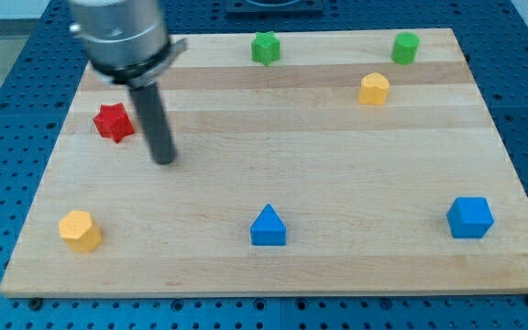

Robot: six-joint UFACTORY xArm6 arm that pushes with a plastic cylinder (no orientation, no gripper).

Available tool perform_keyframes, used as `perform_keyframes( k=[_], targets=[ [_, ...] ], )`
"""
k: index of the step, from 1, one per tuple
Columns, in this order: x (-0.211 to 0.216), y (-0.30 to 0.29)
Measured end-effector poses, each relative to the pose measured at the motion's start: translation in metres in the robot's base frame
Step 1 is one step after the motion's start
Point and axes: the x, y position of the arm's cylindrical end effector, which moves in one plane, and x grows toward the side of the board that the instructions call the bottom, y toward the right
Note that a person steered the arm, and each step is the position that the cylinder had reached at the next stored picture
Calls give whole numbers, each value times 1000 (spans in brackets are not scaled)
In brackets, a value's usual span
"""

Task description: Push the red star above the blue cube

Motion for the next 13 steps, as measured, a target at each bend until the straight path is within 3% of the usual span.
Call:
perform_keyframes(
  k=[2,4,7,11,13],
  targets=[
    [-7,-97],
    [-64,-114],
    [-65,16],
    [1,128],
    [-29,189]
  ],
)
